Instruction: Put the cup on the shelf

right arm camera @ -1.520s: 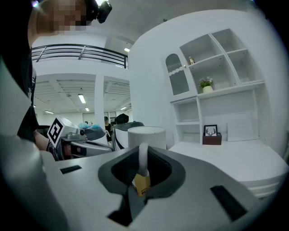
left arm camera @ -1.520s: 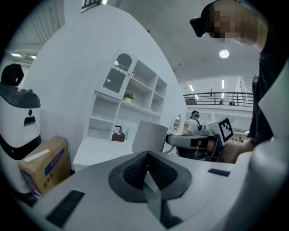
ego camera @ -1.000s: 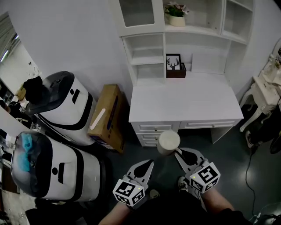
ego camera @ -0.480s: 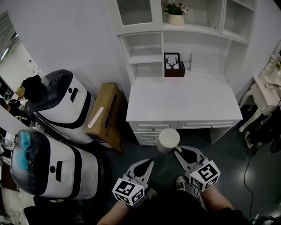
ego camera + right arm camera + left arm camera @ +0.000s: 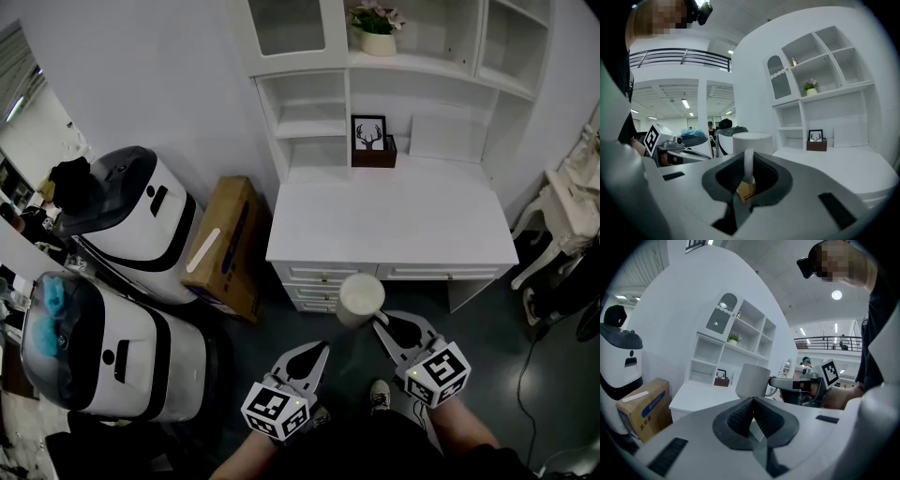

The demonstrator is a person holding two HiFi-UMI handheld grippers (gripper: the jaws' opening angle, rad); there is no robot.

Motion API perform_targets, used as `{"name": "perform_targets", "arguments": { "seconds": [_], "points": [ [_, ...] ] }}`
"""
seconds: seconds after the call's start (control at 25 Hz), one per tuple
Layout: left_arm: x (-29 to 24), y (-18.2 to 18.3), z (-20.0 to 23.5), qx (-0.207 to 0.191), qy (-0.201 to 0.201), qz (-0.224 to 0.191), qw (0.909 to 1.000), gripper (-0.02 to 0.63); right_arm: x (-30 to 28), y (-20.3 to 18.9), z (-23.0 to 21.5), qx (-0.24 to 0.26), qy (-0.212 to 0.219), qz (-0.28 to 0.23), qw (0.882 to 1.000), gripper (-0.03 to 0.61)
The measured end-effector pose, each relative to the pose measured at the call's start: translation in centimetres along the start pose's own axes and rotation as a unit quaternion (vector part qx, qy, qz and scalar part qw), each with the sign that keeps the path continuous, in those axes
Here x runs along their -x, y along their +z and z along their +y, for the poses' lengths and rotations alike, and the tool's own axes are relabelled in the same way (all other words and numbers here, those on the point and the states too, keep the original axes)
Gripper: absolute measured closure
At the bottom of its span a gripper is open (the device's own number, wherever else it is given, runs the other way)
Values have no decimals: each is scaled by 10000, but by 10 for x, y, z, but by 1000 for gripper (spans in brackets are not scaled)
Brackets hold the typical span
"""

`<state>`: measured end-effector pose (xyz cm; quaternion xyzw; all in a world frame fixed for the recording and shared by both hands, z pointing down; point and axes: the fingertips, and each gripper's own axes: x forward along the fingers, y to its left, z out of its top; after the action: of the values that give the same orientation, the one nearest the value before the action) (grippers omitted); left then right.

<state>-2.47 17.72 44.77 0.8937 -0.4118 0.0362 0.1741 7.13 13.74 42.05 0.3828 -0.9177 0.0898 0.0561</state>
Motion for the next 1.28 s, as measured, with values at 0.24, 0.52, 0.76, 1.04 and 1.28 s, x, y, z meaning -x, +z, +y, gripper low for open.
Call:
{"name": "perform_targets", "arguments": {
  "seconds": [0.24, 0.52, 0.76, 1.04, 1.28],
  "points": [
    [-13, -4, -5, 72, 97, 7, 9999, 609, -1, 2, -16, 24, 95, 0, 10000, 546],
    [-30, -7, -12, 134, 177, 9, 9998, 609, -1, 6, -32, 50, 209, -5, 9998, 546],
    [-48, -8, -18, 187, 278, -14, 9994, 609, -1, 8, -50, 56, 321, -11, 9995, 546],
    [-69, -8, -26, 213, 432, -41, 9988, 609, 2, 10, -73, 75, 467, -12, 9989, 546],
    [-85, -8, -34, 221, 572, -32, 9981, 609, 4, 11, -93, 64, 602, -30, 9982, 546]
  ]
}}
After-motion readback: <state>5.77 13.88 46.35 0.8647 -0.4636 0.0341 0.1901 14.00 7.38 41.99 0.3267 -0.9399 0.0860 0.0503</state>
